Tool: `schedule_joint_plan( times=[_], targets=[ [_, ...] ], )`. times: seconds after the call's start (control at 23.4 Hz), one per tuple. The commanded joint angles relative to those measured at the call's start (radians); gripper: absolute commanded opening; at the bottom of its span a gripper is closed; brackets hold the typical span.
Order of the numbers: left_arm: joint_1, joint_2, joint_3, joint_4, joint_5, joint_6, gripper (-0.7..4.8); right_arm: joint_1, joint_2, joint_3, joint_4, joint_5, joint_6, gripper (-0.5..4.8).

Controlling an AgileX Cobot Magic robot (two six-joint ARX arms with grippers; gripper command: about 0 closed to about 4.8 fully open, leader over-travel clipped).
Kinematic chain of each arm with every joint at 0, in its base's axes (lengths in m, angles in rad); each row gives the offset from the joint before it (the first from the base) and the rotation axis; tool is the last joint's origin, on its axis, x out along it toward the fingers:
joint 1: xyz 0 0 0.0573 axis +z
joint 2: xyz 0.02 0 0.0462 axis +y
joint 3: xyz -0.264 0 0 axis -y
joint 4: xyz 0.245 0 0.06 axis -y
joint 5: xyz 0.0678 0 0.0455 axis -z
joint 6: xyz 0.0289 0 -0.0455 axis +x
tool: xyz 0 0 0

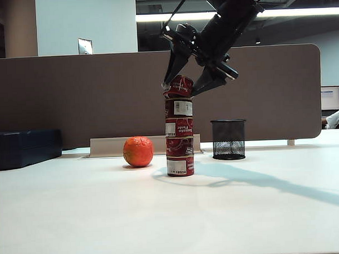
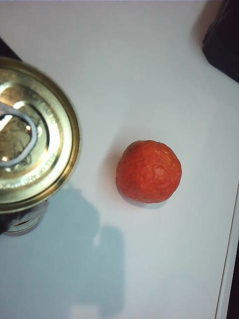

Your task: Take a can of tomato sauce from the stacked ones and place it on the table.

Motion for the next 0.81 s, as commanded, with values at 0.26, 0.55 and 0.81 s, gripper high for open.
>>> schedule_joint_plan(
  times=[0.26, 0.55, 0.81],
  targets=[
    [0.001, 0.001, 0.003, 0.009, 0.001, 0.001, -0.06, -0.001, -0.042, 0.002, 0.010, -0.009, -0.004, 2.60],
    [0.001, 0.001, 0.003, 0.009, 0.001, 0.001, -0.06, -0.005, -0.079, 0.006, 0.009, -0.002, -0.008, 2.60],
    [0.001, 0.001, 0.003, 0.009, -0.006, 0.001, -0.06, -0.029, -0.141, 0.006, -0.008, 0.001, -0.008, 2.60]
  ],
)
